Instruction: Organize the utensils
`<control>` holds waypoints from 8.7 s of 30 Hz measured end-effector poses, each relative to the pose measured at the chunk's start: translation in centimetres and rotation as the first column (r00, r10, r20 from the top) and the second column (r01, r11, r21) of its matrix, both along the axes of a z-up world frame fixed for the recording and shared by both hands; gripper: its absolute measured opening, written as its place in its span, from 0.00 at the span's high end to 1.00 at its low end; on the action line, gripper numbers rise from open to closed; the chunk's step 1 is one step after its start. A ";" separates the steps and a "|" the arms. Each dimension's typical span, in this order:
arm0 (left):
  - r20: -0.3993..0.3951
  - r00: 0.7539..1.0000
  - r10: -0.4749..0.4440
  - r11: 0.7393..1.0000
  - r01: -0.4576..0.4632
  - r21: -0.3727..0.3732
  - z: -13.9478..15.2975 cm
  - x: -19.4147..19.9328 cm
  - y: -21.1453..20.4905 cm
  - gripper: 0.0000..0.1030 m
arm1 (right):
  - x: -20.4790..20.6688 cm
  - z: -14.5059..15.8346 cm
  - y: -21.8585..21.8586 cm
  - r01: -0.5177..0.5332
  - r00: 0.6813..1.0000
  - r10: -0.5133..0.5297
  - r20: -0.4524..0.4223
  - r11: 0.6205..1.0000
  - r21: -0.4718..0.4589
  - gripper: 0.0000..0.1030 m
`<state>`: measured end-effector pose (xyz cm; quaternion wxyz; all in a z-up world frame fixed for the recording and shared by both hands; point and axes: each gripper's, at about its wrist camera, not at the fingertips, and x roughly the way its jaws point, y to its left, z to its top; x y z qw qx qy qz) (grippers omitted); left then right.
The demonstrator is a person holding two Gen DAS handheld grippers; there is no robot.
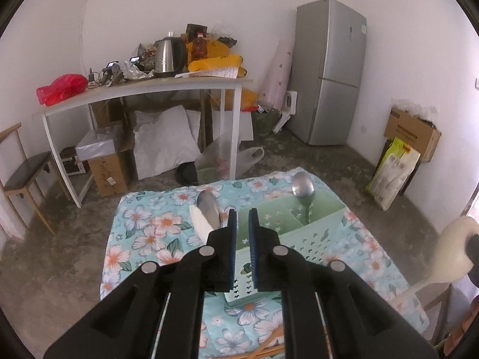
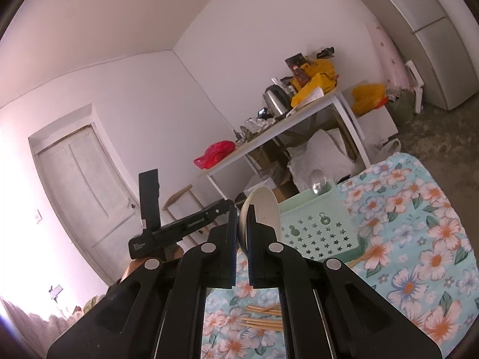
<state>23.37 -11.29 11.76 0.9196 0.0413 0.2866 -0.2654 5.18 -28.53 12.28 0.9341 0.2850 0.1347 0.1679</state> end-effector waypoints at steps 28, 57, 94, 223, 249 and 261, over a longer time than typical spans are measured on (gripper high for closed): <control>0.083 0.989 0.123 0.985 -0.112 -0.130 -3.0 -9.8 9.5 0.22 | 2.6 3.1 1.0 -0.008 1.000 0.008 0.008 1.000 -0.019 0.96; 0.079 0.983 0.164 0.975 -0.150 -0.167 -5.2 -8.3 10.7 0.06 | 16.7 0.4 -4.1 0.004 0.999 -0.009 0.045 0.992 0.124 0.96; 0.064 0.986 0.152 0.975 -0.138 -0.174 -5.4 -11.3 9.7 0.06 | 3.1 -1.2 -2.3 0.056 0.994 -0.055 -0.093 0.998 0.001 0.79; -0.273 0.951 -0.148 0.940 0.221 0.261 -18.0 -12.2 -0.4 0.87 | 5.1 -19.8 -2.1 0.298 0.699 0.079 -0.711 0.871 0.390 0.88; -0.241 0.960 -0.142 0.926 0.215 0.310 -17.2 -14.9 0.7 0.87 | -1.4 -10.9 -2.6 0.289 0.876 -0.204 -0.438 0.948 0.137 0.92; -0.283 0.943 -0.173 0.932 0.250 0.262 -16.5 -12.2 -1.8 0.87 | -5.2 -5.0 -2.3 0.332 0.900 -0.325 -0.289 0.943 -0.027 0.95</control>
